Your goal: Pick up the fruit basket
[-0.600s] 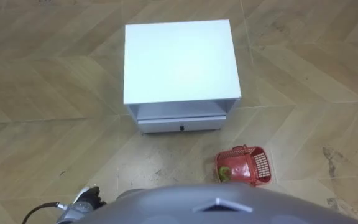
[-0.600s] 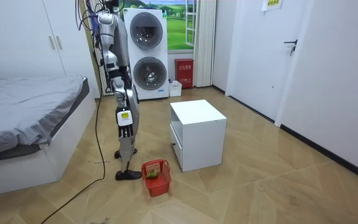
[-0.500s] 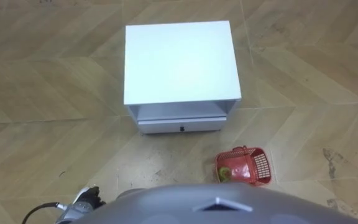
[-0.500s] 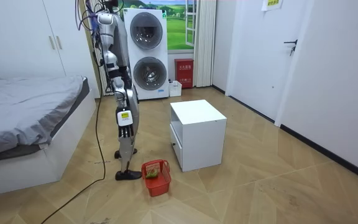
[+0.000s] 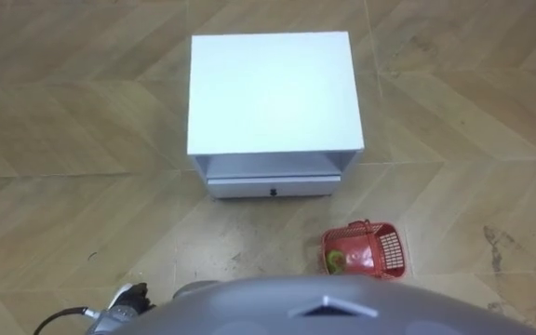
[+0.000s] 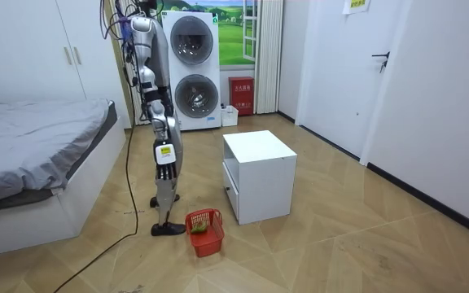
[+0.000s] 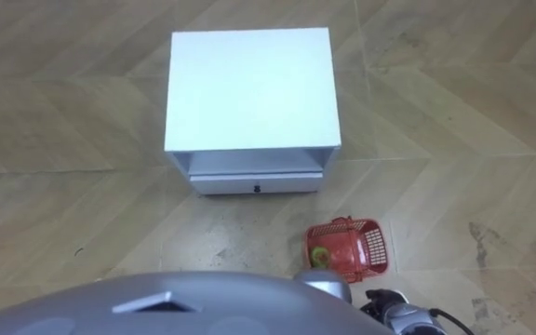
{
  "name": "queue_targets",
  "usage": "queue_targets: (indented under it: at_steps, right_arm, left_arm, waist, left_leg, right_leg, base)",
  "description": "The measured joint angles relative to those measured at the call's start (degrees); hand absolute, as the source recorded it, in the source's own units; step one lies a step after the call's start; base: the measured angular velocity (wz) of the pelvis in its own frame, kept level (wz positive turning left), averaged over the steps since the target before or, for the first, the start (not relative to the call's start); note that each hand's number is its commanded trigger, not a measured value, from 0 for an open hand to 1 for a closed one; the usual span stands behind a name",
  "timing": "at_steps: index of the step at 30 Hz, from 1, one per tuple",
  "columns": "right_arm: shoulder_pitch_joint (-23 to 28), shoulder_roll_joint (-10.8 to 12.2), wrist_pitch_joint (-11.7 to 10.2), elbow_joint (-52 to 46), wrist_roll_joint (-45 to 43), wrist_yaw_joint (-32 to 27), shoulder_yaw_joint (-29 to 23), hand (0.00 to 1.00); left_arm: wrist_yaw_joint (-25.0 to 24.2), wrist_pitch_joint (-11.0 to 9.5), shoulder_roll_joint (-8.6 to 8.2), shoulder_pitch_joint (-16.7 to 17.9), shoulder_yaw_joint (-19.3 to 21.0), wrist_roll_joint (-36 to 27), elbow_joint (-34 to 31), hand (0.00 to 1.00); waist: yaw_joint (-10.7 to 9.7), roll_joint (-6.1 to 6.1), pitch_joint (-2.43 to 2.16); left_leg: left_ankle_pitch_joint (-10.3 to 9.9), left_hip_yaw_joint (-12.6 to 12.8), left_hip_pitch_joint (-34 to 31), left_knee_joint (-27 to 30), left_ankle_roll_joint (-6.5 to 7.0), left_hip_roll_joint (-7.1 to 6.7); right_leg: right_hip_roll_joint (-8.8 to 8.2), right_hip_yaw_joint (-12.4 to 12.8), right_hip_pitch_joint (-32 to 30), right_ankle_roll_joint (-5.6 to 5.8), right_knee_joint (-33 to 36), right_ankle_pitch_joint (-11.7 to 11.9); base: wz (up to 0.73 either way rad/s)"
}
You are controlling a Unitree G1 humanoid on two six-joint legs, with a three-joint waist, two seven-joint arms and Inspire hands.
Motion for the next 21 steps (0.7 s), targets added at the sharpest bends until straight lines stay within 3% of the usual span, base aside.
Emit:
queue_targets:
  at_steps: [16, 20, 21]
  right_arm:
    - [0.4, 0.3, 0.1, 0.1, 1.7, -1.2, -1.3, 0.00]
    - [0.0, 0.1, 0.1, 0.2, 6.3, -2.6, -3.7, 0.00]
    - [0.0, 0.1, 0.1, 0.2, 8.6, -3.4, -4.1, 0.00]
  left_arm:
    - [-0.1, 0.0, -0.04, 0.2, 0.2, 0.0, 0.0, 0.00]
    - [-0.2, -0.3, -0.13, -0.3, 0.2, 0.0, 0.2, 0.00]
    - [-0.1, -0.5, -0.12, -0.9, 0.4, 0.0, 0.3, 0.00]
  waist:
    - [-0.2, -0.78, -0.20]
    - [-0.3, -0.03, 0.08]
    - [-0.5, -0.44, 0.69]
  left_leg:
    - [0.0, -0.1, -0.9, 1.1, 0.01, -0.32]
    - [-1.9, 0.1, -3.9, 6.1, 1.40, -0.47]
    - [-2.4, 0.1, -5.1, 8.4, 2.20, -0.60]
  right_leg:
    - [-0.57, -0.2, -0.4, 0.12, 0.5, -0.1]
    - [-1.70, -0.1, -3.5, 0.48, 6.3, -1.0]
    - [-2.15, -0.1, -4.7, 0.44, 8.6, -1.0]
  base:
    - [0.01]
    - [-0.01]
    - [0.05]
